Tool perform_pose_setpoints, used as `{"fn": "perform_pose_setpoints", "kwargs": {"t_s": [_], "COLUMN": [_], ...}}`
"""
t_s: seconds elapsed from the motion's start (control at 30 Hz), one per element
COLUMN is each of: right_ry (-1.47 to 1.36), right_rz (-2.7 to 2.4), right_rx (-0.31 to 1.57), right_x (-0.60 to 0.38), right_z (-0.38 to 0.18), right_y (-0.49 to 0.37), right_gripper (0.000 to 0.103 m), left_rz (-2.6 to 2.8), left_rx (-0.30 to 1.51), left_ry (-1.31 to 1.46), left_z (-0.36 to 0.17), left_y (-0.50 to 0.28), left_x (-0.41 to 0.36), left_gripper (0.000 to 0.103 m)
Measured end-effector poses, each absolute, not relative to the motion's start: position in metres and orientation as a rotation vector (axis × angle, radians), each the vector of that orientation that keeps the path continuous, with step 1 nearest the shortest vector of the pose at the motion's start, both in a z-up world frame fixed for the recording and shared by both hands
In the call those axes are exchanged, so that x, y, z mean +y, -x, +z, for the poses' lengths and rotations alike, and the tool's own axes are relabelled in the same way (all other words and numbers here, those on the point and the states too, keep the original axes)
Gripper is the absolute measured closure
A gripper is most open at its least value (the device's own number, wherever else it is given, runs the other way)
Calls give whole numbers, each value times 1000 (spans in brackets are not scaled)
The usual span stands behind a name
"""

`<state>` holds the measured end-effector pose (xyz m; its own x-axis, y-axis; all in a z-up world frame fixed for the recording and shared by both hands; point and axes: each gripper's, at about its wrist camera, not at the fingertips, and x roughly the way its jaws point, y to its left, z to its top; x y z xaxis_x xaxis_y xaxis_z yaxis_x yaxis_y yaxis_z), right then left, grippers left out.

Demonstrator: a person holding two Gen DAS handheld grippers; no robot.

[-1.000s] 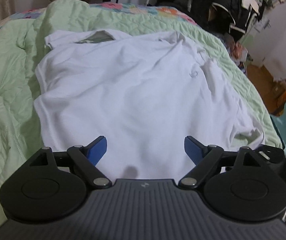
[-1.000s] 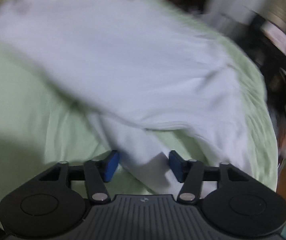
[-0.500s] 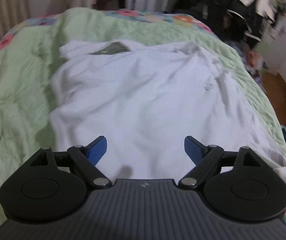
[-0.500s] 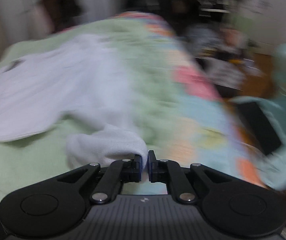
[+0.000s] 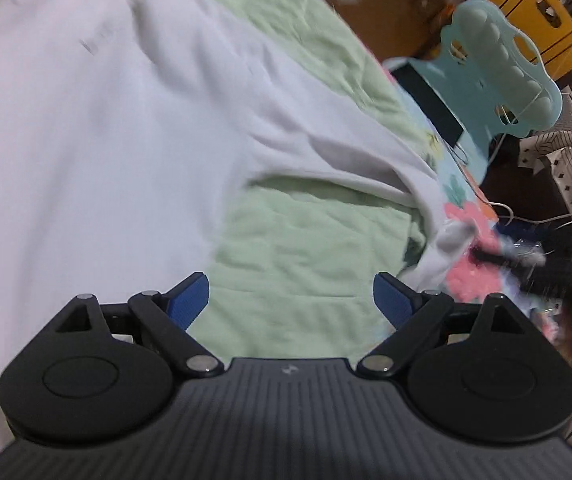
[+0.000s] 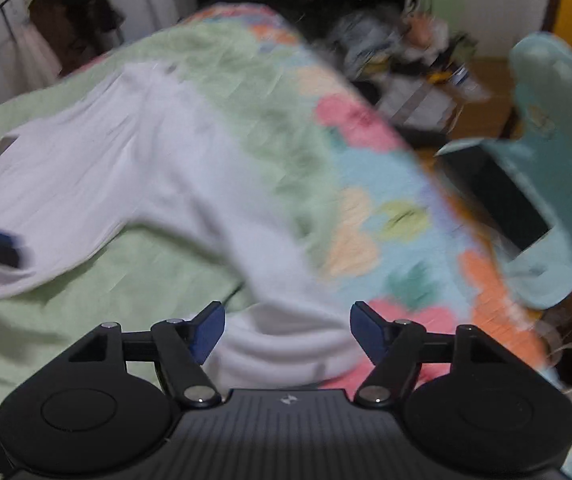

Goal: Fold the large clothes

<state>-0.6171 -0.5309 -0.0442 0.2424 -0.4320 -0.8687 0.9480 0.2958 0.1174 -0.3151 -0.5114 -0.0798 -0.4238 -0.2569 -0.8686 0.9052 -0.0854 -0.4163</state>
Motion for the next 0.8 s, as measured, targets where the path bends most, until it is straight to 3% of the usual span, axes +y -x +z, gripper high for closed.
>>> {"fn": "perform_pose_setpoints", "kwargs": {"t_s": [0.27, 0.33, 0.37, 0.4, 0.5, 0.8], "right_ry": [-703, -635, -623, -651, -818, -1287], "right_rz": [-1100, -1108, -1109, -1100, -1067, -728], "right_rx": [1007, 1035, 1033, 1006, 839, 15], "right_x": [-510, -507, -507, -510, -527, -545], "right_z": [-115, -126, -128, -123, -94, 4], "right_y": [571, 569, 571, 578, 616, 716], "right_gripper": [34, 58, 64, 86, 91, 91], "left_rz": [-1635, -1623, -1619, -1612, -1604, -1583], "left_rx": [1360, 1368, 1370, 1369, 1374, 1356], "left_ry": [-716, -724, -726, -727, -726, -592], "left_z": [-94, -96, -97, -98, -97, -69], "left_y": [317, 314, 313, 311, 306, 248], "left_x": [-521, -523, -523, -525, -528, -524], "left_gripper": [13, 13, 13, 13, 13, 13]}}
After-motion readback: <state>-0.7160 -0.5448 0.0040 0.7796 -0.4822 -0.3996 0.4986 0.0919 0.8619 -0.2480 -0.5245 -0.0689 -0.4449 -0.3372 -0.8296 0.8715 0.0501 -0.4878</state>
